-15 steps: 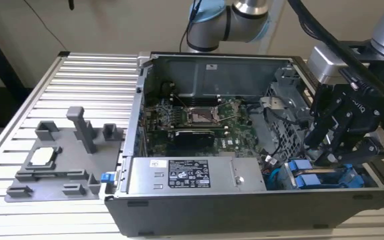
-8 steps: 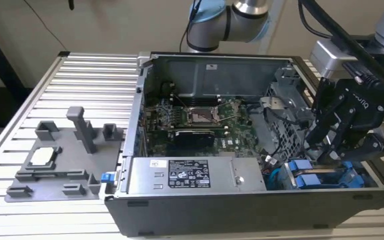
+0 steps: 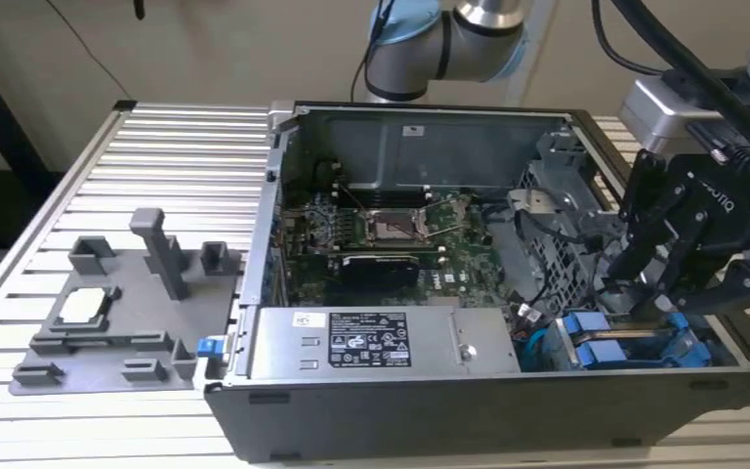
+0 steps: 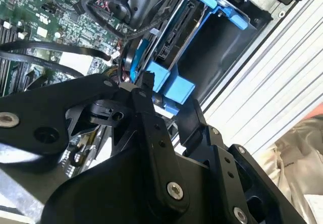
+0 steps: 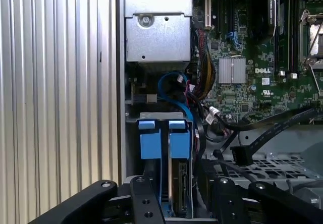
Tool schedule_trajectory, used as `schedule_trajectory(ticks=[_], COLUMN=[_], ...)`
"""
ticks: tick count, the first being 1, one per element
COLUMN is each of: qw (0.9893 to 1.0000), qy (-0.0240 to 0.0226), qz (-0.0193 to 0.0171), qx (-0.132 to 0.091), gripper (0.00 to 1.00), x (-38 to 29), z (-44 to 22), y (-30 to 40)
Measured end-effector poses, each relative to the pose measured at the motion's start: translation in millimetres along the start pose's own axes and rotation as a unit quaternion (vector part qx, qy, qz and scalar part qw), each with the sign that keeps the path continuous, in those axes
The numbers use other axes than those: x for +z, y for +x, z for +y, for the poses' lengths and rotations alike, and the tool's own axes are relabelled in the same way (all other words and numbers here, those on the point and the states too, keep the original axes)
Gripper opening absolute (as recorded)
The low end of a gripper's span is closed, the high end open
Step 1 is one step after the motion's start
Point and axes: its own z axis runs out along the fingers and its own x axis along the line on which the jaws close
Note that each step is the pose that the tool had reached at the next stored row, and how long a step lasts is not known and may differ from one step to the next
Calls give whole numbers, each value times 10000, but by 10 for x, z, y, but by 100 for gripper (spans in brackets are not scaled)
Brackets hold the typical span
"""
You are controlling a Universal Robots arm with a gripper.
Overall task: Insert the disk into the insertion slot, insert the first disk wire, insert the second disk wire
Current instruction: 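Insert the disk into the insertion slot, then insert the first disk wire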
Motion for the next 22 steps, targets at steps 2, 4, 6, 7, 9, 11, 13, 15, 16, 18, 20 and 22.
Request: schedule_trajectory(ticks=[2, 4, 6, 7, 9, 11, 13, 15, 16, 18, 20, 22], qw=[10000, 10000, 10000, 10000, 10000, 10000, 10000, 10000, 10000, 10000, 9999, 9998], qy=[0, 0, 0, 0, 0, 0, 0, 0, 0, 1, 8, 31], qz=[0, 0, 0, 0, 0, 1, 1, 1, 2, 3, 3, 5], qx=[-1, -2, -4, -5, -8, -12, -20, -36, -48, -85, -130, -182], gripper=[47, 47, 47, 47, 47, 47, 47, 47, 47, 47, 47, 47], x=[-2, -2, -3, -4, -5, -8, -8, -10, -10, -11, -10, -9], z=[-31, -64, -100, -118, -155, -190, -222, -253, -266, -284, -293, -297], y=[-3, -5, -8, -10, -13, -18, -24, -31, -32, -33, -34, -34])
